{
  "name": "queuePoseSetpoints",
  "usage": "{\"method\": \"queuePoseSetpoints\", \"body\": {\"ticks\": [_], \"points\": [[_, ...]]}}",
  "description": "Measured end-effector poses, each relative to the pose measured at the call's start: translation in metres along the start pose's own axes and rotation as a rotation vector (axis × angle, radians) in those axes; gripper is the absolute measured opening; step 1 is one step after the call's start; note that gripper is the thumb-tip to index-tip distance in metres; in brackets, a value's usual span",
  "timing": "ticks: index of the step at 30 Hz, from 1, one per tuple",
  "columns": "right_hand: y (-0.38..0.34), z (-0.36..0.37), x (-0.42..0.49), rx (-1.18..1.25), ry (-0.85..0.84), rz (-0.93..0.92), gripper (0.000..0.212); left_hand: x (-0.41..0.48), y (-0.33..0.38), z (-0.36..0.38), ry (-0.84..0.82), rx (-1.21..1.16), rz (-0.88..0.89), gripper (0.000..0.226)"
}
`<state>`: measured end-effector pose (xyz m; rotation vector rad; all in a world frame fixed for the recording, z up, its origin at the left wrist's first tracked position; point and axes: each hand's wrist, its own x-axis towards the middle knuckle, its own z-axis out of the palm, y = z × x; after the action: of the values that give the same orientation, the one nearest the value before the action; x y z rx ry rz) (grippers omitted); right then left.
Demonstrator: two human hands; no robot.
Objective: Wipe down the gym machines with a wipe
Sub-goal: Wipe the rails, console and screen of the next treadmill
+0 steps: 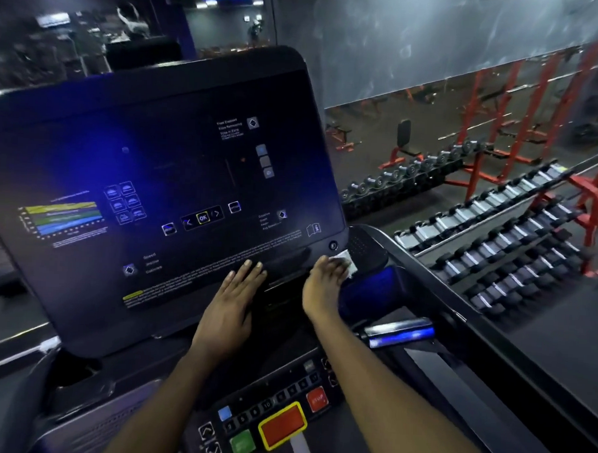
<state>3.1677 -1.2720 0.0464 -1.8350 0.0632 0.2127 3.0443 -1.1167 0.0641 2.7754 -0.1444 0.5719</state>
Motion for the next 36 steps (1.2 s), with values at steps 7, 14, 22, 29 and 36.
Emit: {"method": "queuePoseSetpoints", "body": {"ticks": [7, 14, 22, 29, 36], "points": [[0.004, 0.025, -0.052, -0.170, -0.268, -0.071, 0.060, -0.047, -0.015, -0.023, 0.014, 0.043, -0.155, 0.082], [0.000, 0.061, -0.106, -0.248, -0.346, -0.162, 0.060, -0.085, -0.037, -0.050, 0.018, 0.107, -0.219, 0.076], [-0.012, 0.118, -0.131, -0.157, -0.248, -0.009, 0.064, -0.128, -0.072, -0.084, 0.017, 0.113, -0.206, 0.071], [-0.023, 0.162, -0.162, -0.151, -0.116, 0.044, 0.074, -0.160, -0.113, -0.121, 0.058, 0.122, -0.164, 0.073], [-0.019, 0.196, -0.195, -0.265, -0.173, 0.003, 0.082, -0.184, -0.140, -0.135, 0.110, 0.107, -0.185, 0.079]]}}
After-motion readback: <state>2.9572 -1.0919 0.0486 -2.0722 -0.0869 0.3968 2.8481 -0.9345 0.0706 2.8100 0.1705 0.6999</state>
